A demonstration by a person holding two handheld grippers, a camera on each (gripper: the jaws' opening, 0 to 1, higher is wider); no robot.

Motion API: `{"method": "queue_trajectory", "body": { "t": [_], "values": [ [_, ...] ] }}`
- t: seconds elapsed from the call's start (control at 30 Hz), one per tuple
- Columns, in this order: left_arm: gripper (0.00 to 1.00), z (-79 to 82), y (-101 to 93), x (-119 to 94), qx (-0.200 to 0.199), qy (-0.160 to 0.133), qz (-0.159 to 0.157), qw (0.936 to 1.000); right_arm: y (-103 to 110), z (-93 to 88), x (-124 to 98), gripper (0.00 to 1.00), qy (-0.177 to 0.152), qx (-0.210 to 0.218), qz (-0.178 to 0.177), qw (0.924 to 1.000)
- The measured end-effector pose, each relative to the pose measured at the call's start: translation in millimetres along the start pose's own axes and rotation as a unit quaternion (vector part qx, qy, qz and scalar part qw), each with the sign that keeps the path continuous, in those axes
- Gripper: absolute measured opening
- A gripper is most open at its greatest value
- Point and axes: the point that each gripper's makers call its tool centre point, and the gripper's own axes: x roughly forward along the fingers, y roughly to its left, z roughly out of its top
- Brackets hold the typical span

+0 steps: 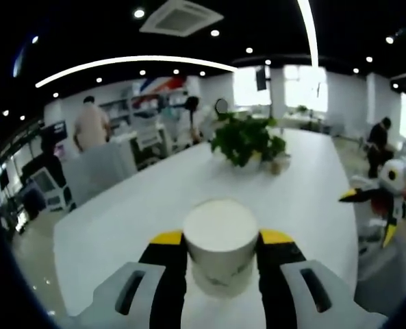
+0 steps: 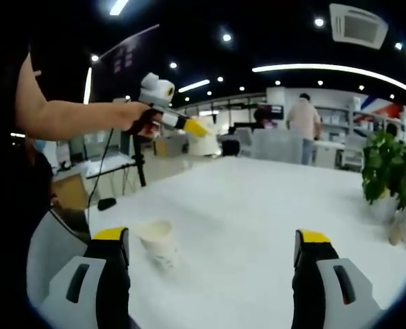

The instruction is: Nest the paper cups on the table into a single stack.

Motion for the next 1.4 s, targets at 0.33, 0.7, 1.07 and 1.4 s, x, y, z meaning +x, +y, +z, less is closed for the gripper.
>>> {"method": "queue_trajectory", "body": {
  "t": [0.33,0.7,1.07,1.4],
  "values": [
    [0.39,0.1,-24.3,-14.3,0.007,-0.008,-0.016,0.9998,-4.0,10.8,-0.2,0.99,-0.01,-0.002,-0.002,0.9999],
    [0.39,1.7,-57.9,-30.4,0.02,-0.022,-0.042,0.9987,2.9,16.9,3.2,0.99,-0.012,-0.008,0.01,0.9998],
    [0.39,2.4,-81.6,-45.1,0.045,-0.02,-0.051,0.9974,7.4,22.2,3.7,0.98,-0.013,-0.012,0.019,0.9996],
    [0.39,0.3,-108.4,-57.2,0.06,-0.019,-0.066,0.9958,11.4,32.1,7.0,0.98,-0.022,-0.017,0.028,0.9992]
  ]
}}
